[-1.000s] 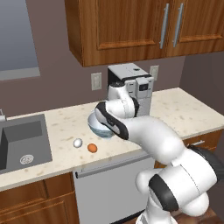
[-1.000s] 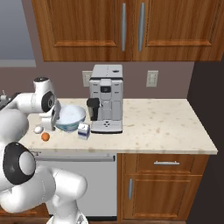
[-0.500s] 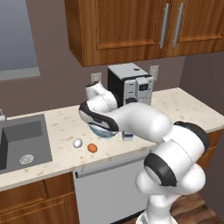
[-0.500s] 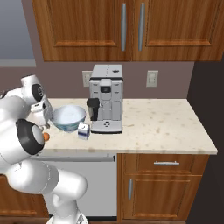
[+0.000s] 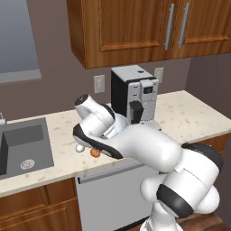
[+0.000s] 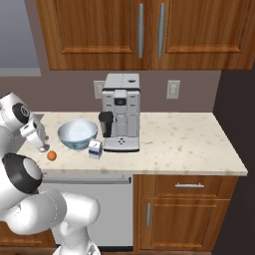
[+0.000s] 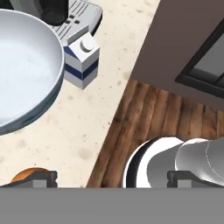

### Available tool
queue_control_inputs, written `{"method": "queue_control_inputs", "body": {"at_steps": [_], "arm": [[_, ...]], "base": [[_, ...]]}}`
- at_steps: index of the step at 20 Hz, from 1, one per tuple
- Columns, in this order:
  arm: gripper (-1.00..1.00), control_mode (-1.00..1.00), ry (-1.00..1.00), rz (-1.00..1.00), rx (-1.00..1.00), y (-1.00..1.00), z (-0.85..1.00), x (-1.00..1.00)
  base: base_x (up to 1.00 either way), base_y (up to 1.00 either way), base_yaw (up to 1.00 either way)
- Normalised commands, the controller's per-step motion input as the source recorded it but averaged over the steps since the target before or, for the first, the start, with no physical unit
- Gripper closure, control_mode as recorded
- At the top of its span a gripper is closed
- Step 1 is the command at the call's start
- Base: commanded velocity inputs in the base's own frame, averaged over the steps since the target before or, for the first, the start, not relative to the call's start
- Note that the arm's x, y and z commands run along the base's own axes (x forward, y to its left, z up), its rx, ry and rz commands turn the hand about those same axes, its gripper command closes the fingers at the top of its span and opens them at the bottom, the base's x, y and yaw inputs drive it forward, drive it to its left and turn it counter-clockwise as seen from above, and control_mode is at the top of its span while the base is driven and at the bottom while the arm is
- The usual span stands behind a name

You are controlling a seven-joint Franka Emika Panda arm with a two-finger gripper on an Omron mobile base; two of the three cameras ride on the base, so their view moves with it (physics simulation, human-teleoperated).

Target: Gather the eggs and milk located in the vicinity of the sink area and place them right next to the bowl.

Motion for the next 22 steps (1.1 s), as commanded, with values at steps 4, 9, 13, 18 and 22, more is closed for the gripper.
{"method": "queue_control_inputs", "body": {"at_steps": [4, 9, 13, 18, 22], "arm": [[-1.00, -1.00, 0.15, 0.28, 0.00, 0.00, 0.00, -0.02], [-1.00, -1.00, 0.35, 0.34, 0.00, 0.00, 0.00, 0.00], [-1.00, -1.00, 0.31, 0.37, 0.00, 0.01, 0.00, 0.00], [-1.00, -1.00, 0.09, 0.37, 0.00, 0.07, -0.04, -0.02], [-1.00, -1.00, -0.17, 0.27, 0.00, 0.02, -0.11, -0.22]], "base": [[0.00, 0.00, 0.00], [0.00, 0.00, 0.00], [0.00, 0.00, 0.00], [0.00, 0.00, 0.00], [0.00, 0.00, 0.00]]}}
